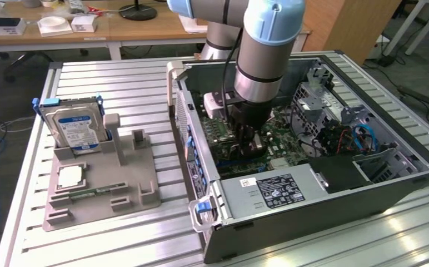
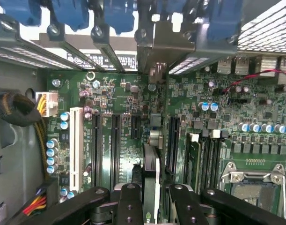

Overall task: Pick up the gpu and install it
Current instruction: 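Insert the gpu into the slot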

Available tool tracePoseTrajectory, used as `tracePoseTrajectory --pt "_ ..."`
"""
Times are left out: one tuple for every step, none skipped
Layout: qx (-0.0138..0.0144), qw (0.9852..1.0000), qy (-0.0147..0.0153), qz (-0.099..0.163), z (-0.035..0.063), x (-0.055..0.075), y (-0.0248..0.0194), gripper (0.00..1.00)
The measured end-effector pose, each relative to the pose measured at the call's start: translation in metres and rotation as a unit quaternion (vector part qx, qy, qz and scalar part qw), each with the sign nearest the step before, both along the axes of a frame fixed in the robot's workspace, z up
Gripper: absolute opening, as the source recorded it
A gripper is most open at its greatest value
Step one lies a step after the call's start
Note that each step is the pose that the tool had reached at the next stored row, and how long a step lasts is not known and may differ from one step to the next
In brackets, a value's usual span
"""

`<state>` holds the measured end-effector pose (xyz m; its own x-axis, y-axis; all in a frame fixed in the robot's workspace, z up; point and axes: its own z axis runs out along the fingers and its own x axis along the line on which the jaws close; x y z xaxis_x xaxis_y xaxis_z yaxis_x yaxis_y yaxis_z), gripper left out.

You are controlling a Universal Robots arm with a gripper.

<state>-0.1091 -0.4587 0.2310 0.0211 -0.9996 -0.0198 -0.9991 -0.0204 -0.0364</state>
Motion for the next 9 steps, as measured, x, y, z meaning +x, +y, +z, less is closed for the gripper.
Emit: tracePoseTrajectory --pt "0.0001 1.0000 0.0001 0.000 -0.0002 -0.0001 0.0000 0.27" --pt "0.0001 1.0000 0.0001 0.000 -0.0002 -0.0002 0.0000 0.27" --pt "0.0001 1.0000 0.0002 0.000 -0.0002 -0.0003 0.0000 0.27" --pt "0.0002 1.0000 0.0002 0.000 -0.0002 -0.0003 0.0000 0.27" --pt "0.0001 1.0000 0.0002 0.000 -0.0002 -0.0003 0.0000 0.27" --pt "0.0001 1.0000 0.0002 0.000 -0.0002 -0.0003 0.0000 0.27" --pt "0.0001 1.0000 0.0002 0.000 -0.0002 -0.0003 0.0000 0.27" --pt "0.0001 1.0000 0.0002 0.000 -0.0002 -0.0003 0.0000 0.27" --pt "0.0001 1.0000 0.0002 0.000 -0.0002 -0.0003 0.0000 0.27"
